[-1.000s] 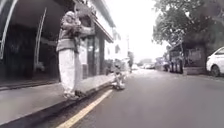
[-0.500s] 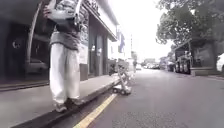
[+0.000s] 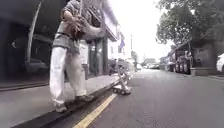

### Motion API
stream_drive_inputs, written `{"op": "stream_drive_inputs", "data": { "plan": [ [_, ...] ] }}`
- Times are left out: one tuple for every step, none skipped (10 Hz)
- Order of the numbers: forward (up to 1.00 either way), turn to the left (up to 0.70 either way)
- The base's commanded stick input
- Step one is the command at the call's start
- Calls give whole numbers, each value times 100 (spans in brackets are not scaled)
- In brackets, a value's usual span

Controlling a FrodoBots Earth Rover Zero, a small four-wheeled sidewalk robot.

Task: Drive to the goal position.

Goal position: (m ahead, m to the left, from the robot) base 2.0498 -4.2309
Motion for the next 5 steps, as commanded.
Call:
{"op": "stream_drive_inputs", "data": {
  "plan": [
    [0, -70],
    [0, -70],
    [0, -70],
    [0, -70],
    [0, -70]
  ]
}}
